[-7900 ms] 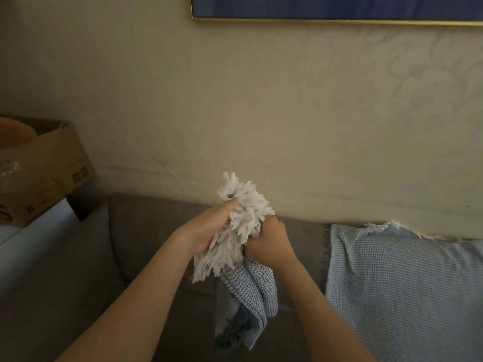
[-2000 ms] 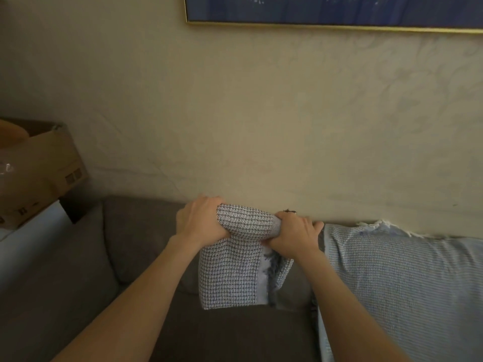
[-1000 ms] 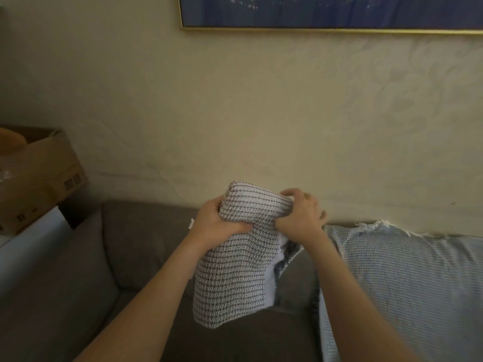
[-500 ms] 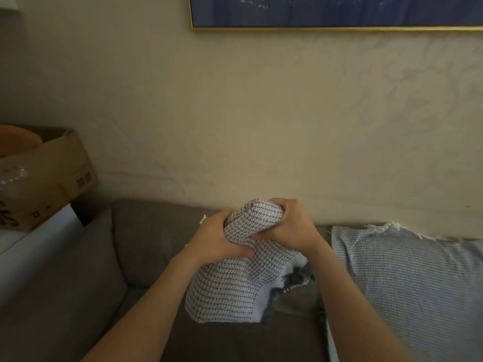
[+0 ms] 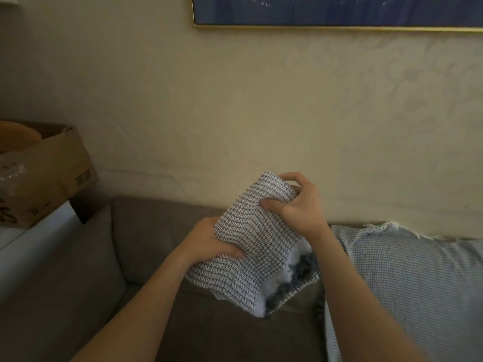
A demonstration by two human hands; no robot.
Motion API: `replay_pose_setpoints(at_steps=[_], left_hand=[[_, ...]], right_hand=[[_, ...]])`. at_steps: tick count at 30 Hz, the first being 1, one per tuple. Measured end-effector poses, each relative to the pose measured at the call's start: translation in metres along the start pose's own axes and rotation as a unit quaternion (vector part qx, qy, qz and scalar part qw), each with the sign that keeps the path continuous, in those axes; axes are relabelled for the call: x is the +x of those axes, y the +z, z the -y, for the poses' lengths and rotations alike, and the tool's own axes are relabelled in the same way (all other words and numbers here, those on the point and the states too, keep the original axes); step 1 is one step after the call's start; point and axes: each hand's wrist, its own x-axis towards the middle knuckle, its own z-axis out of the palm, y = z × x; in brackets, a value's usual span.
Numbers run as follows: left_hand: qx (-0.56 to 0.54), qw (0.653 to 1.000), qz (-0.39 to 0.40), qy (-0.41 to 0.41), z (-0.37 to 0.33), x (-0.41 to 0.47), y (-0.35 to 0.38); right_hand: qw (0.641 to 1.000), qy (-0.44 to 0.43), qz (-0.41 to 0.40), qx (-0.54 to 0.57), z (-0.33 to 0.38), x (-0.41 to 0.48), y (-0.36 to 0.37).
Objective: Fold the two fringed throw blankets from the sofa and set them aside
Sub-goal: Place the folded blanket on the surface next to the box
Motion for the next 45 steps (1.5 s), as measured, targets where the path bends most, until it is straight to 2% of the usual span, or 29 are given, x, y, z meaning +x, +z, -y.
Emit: replay_pose_setpoints(at_steps=[6,8,11,14,18,19,22,26,28,35,39,45], left_hand=[[-0.111,0.994,-0.002,-0.010,-0.021,-0.001,0.001],[-0.150,0.989,-0.015,-0.013,-0.025,-0.002,0.003],[-0.214,0.975,-0.060,-0.028,-0.025,-0.004,0.000],[-0.293,0.948,-0.107,-0.060,-0.017,-0.003,-0.005],[-0.415,0.900,-0.106,-0.080,-0.006,-0.004,-0.018],[-0.441,0.889,-0.095,-0.081,-0.004,-0.006,-0.023],[-0.516,0.850,-0.045,-0.091,-0.001,-0.011,-0.032],[-0.581,0.808,0.024,-0.089,-0.002,-0.025,-0.043],[-0.597,0.798,0.027,-0.084,0.006,-0.030,-0.050],[-0.606,0.790,0.005,-0.096,0.035,-0.043,-0.071],[-0.569,0.814,0.011,-0.121,0.042,-0.046,-0.083],[-0.492,0.856,0.010,-0.159,0.047,-0.054,-0.093]], right_hand=[[0.979,-0.049,-0.158,-0.119,-0.014,-0.005,0.024],[0.974,-0.065,-0.176,-0.129,-0.025,-0.014,0.035],[0.986,-0.043,-0.106,-0.119,-0.044,-0.030,0.049],[0.992,0.065,0.004,-0.106,-0.055,-0.044,0.061],[0.972,0.207,0.050,0.097,-0.052,-0.053,0.074],[0.954,0.243,0.063,0.164,-0.049,-0.054,0.078],[0.861,0.335,0.147,0.352,-0.047,-0.057,0.089],[0.823,0.328,0.164,0.435,-0.027,-0.065,0.096],[0.813,0.307,0.164,0.466,-0.016,-0.069,0.101],[0.842,0.290,0.133,0.435,-0.026,-0.068,0.130],[0.864,0.306,0.154,0.368,-0.010,-0.065,0.128],[0.873,0.346,0.226,0.261,0.005,-0.067,0.116]])
